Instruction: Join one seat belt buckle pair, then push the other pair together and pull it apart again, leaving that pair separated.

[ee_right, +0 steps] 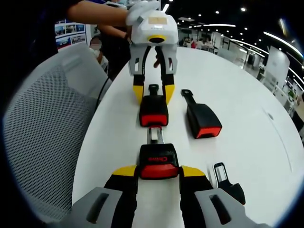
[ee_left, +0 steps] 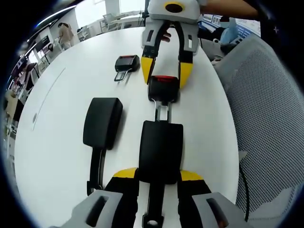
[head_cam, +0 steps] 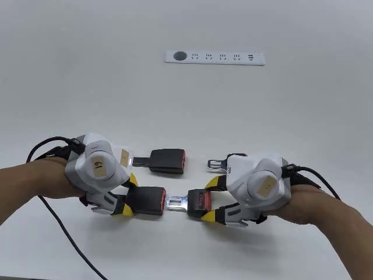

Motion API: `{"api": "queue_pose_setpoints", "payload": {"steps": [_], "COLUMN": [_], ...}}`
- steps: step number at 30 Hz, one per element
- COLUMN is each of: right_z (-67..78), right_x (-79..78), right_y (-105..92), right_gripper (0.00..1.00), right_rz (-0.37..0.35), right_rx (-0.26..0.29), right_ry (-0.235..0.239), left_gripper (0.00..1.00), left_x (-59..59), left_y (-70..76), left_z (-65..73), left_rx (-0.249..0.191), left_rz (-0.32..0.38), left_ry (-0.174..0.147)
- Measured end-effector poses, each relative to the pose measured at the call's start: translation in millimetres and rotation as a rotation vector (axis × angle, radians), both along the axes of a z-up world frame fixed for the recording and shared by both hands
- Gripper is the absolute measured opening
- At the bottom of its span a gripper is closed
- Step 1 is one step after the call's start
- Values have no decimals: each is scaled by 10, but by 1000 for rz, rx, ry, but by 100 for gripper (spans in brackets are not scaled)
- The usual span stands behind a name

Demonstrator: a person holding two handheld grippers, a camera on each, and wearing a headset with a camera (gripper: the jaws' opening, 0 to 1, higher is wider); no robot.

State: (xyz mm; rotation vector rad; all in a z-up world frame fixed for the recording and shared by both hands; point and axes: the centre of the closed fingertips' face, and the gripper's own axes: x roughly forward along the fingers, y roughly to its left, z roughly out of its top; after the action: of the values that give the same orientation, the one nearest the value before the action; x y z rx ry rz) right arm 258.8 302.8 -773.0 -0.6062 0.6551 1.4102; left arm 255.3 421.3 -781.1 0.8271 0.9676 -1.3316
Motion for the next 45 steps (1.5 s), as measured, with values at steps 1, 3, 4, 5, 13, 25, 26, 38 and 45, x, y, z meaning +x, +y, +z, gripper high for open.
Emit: {"api": "queue_pose_setpoints", "payload": {"steps": [1, 3, 4, 5, 13, 25, 26, 38, 45], "right_z": [1, 4, 8, 6, 11, 25, 26, -4, -12], "right_x": [-1, -7, -9, -4, -4, -11, -12, -4, -6], "right_y": [9, 28, 46, 54, 133, 184, 185, 201, 216], "right_gripper": [31, 31, 31, 31, 31, 30, 30, 29, 28], "right_rz": [0, 2, 2, 3, -2, -2, -2, -18, -6], "right_rx": [1, 3, 4, 5, 13, 25, 26, 28, 19], "right_ry": [0, 1, 2, 2, 5, -8, -13, -22, -23], "left_gripper": [32, 32, 32, 32, 32, 32, 32, 31, 31], "left_x": [1, 2, 3, 5, 4, 6, 5, 7, 7], "left_y": [0, -1, 0, 0, -15, -20, -21, -20, -16], "left_z": [0, 0, -1, -2, 10, 11, 13, 18, 11], "left_rx": [0, 0, 0, 0, -6, -7, -10, -23, -12], "left_rz": [0, 1, 2, 2, 11, 5, 9, 26, 16], "left_ry": [0, 0, 0, 0, 2, -14, -15, -18, -22]}}
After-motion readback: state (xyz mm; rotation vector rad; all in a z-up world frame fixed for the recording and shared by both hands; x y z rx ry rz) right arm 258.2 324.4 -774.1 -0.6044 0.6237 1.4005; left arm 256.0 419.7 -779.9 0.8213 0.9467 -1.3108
